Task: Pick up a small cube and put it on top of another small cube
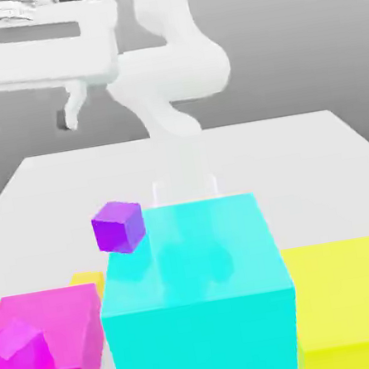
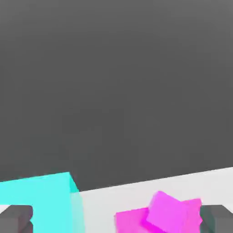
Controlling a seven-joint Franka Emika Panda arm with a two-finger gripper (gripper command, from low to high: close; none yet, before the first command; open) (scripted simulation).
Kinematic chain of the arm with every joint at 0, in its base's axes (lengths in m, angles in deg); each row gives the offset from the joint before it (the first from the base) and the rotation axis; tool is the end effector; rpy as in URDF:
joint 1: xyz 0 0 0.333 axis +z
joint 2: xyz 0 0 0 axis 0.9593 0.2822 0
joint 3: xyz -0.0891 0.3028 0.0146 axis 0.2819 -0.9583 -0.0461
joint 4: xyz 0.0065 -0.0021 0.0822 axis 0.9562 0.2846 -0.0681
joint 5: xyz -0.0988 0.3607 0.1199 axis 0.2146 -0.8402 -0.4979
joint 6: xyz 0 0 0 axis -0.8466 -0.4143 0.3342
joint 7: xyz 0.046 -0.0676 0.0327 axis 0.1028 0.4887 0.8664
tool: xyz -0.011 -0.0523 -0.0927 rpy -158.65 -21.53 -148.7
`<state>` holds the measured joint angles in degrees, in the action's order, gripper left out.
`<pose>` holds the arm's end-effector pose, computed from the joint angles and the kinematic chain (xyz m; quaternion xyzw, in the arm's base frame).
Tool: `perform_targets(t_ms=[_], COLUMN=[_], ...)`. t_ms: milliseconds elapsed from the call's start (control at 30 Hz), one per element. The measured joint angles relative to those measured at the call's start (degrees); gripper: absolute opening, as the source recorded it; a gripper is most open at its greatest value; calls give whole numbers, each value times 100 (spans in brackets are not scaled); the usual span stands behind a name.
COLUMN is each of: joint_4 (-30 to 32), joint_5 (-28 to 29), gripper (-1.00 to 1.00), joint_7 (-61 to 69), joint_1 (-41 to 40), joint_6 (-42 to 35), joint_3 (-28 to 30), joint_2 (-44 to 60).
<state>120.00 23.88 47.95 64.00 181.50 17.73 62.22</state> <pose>0.3990 -0.1741 0.4531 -0.8635 0.4596 -0.2039 0.0404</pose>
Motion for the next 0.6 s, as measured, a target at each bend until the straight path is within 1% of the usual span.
perform_targets(t_ms=[200,433,600], joint_4=[565,1143,1555], joint_5=[-63,197,138], gripper=[0,0,0], joint_7=[525,833,1224], joint_1=[-293,-526,-544], joint_6=[546,1030,1383], joint_3=[671,900,1089], joint_2=[697,1364,1799])
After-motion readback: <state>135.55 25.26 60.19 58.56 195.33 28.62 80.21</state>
